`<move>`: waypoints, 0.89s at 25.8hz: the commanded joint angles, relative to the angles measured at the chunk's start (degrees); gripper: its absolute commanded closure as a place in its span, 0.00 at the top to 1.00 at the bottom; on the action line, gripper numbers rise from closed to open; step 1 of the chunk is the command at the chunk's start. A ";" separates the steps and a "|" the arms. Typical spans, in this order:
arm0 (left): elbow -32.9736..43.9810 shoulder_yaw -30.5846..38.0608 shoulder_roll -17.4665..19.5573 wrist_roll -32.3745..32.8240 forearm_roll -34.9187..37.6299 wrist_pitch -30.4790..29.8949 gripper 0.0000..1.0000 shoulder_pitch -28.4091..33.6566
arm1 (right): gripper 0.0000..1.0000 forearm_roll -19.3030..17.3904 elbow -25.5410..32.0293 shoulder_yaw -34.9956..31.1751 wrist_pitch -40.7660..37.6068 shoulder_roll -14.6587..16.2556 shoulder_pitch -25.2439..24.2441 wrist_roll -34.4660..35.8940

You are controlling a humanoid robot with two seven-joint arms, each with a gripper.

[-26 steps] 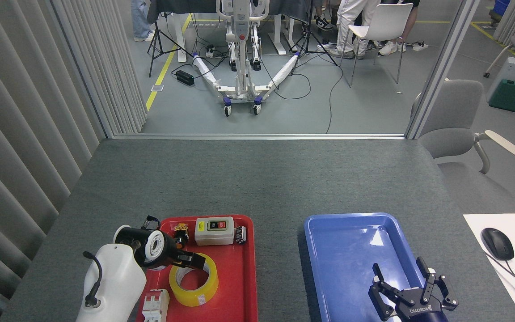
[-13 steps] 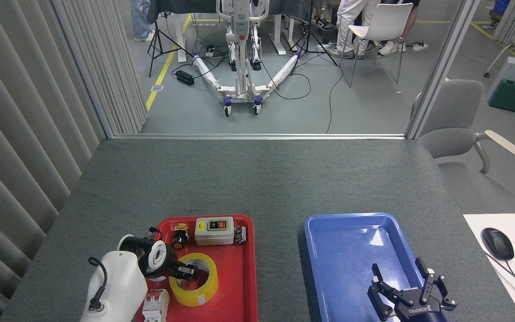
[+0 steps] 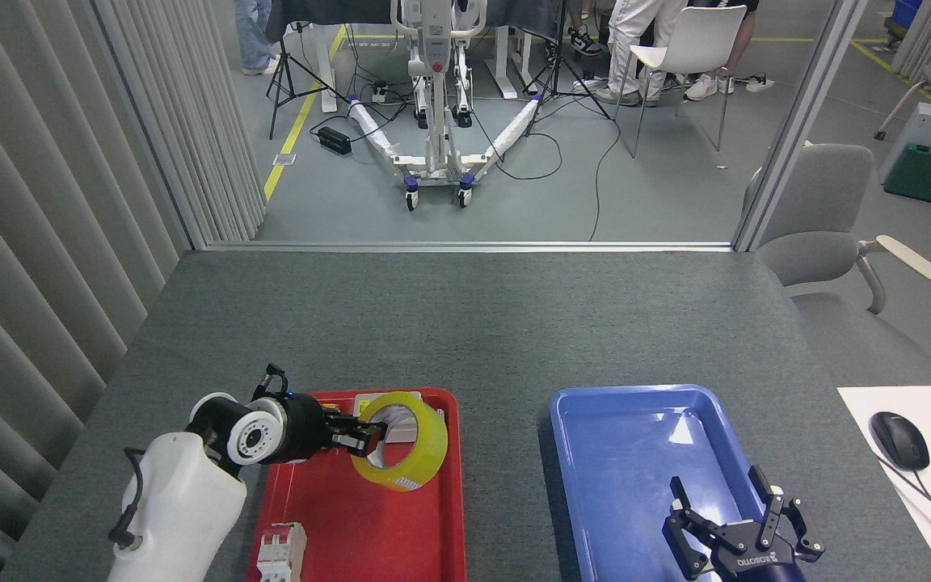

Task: Place and move tape with both arms
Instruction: 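Carry the tape roll with the left gripper toward the blue tray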

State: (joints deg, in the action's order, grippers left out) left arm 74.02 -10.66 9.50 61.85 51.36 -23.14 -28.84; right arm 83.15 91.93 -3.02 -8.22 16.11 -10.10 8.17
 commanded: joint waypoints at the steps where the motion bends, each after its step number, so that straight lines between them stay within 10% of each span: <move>1: 0.69 2.31 0.87 -3.14 -17.17 -13.33 0.00 0.19 | 1.00 -0.01 0.00 -0.14 -0.04 0.15 0.00 0.09; 3: -0.28 2.22 0.34 -3.14 -21.92 -21.86 0.00 0.28 | 1.00 -0.01 0.00 -0.23 -0.22 0.33 0.00 0.18; 11: -3.44 -8.07 -6.43 -2.97 -22.36 -21.86 0.00 0.46 | 1.00 -0.01 0.09 -1.55 -9.18 0.51 0.00 2.12; 19: -6.43 -10.35 -10.91 -2.97 -23.06 -21.86 0.00 -0.60 | 1.00 -0.62 0.17 -5.59 -36.78 4.72 -0.53 2.20; 23: -8.10 -10.35 -11.17 -2.88 -23.15 -21.86 0.00 -0.95 | 1.00 -6.69 0.35 -5.59 -36.78 6.39 -1.23 2.29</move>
State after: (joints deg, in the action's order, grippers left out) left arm 67.09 -20.93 -1.30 58.84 28.33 -45.01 -29.54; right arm 80.33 92.13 -8.34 -42.85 21.36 -10.71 10.46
